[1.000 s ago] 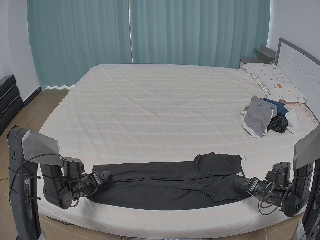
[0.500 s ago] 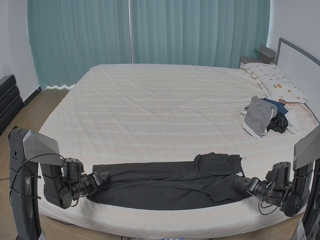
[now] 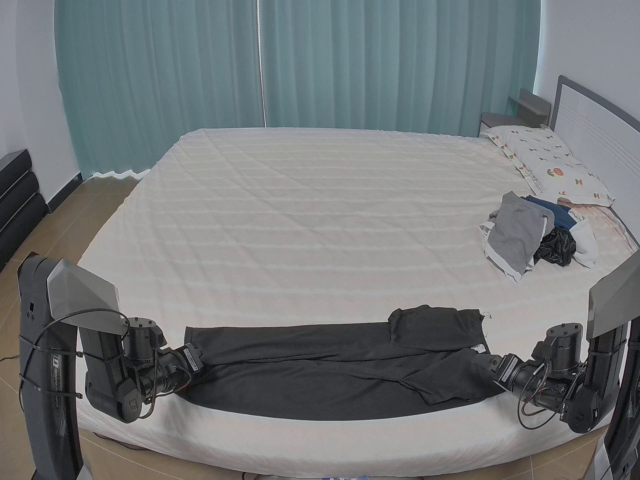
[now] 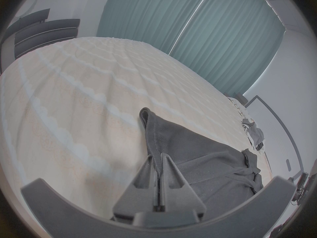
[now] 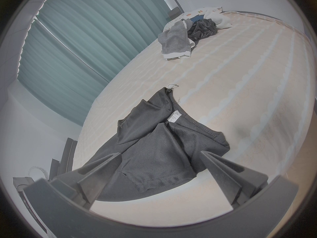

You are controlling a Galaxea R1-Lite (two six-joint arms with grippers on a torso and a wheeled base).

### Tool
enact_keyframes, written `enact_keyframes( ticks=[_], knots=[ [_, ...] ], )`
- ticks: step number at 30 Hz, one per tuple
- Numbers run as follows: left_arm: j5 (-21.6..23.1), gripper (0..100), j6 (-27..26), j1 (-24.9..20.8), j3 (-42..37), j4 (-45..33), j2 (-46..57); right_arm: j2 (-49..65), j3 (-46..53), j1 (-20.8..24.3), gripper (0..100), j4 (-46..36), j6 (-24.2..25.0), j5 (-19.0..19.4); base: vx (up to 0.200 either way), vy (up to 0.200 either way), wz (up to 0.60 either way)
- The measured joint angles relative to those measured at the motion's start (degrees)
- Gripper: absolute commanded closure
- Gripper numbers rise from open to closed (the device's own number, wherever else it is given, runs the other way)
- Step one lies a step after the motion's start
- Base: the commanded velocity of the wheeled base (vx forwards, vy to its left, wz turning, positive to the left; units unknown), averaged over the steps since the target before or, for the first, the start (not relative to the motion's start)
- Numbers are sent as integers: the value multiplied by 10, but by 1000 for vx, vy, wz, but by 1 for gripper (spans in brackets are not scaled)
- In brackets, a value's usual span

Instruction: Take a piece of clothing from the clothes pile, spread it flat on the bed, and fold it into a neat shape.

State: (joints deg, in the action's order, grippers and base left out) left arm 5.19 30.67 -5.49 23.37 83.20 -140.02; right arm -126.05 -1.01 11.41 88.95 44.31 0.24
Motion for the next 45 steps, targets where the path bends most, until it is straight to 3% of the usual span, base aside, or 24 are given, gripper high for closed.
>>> enact_keyframes(
  ticks=[40, 45],
  knots=[
    [-5, 100, -10, 15, -5, 1, 1, 6, 0, -1, 0, 0, 1, -1, 0, 15, 0],
    [-5, 100, -10, 14, -4, 0, 1, 6, 0, -1, 0, 0, 1, -1, -200, 0, 0]
  ],
)
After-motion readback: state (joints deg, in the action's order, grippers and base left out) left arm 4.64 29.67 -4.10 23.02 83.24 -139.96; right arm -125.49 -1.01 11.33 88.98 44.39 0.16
